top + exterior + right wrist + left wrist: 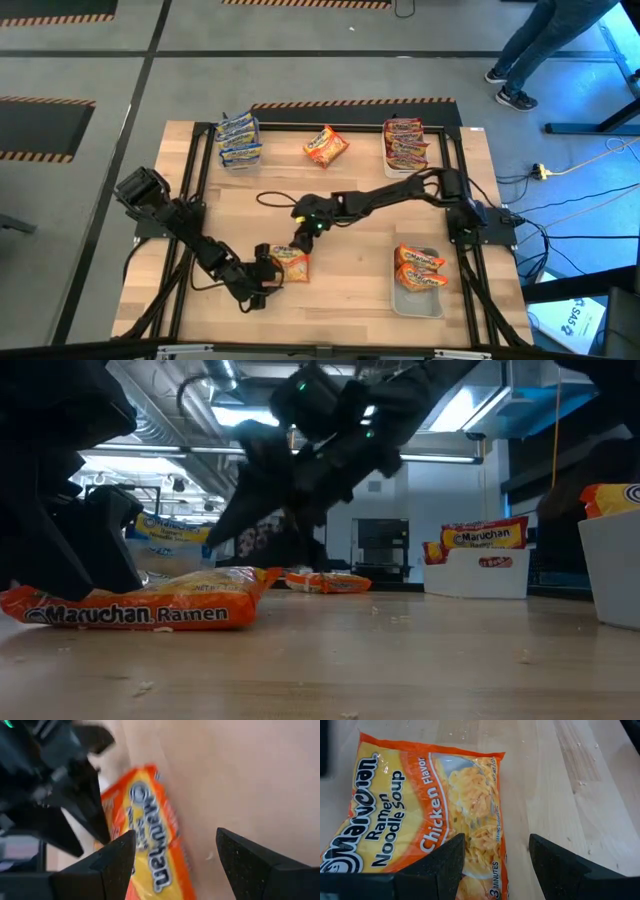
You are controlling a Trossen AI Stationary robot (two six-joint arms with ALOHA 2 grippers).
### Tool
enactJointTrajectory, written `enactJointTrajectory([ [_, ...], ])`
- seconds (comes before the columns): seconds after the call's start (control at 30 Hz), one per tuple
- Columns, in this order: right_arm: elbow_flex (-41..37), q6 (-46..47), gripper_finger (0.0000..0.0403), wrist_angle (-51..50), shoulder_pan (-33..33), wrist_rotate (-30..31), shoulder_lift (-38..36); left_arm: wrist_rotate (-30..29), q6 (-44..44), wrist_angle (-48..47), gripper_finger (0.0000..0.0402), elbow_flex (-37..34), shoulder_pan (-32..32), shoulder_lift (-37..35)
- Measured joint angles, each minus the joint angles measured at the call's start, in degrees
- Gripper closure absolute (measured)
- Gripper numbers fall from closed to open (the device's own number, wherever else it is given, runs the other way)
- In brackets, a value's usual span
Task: Sort Maruchan noodles
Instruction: Put the bottom orange noodle pack into the gray bin
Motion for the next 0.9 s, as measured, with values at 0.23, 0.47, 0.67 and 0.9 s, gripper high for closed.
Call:
enactJointTrajectory([
  [0.23,2.92,3.02,0.0142,-1.18,0.16,-10.13,4.97,-0.12,0.0,-0.03,0.0186,-0.04,-0.09,0.0],
  [0.47,3.61,7.67,0.0142,4.44,0.1,-15.55,7.66,-0.37,0.02,-0.12,0.0186,-0.04,-0.09,0.02],
  [0.67,3.59,9.81,0.0142,6.39,1.26,-16.97,8.5,-0.96,0.02,-0.22,0.0186,-0.09,-0.09,0.04],
  [0.9,3.52,11.11,0.0145,5.12,2.53,-16.46,8.57,-0.94,0.0,-0.24,0.0186,-0.09,-0.09,0.04],
])
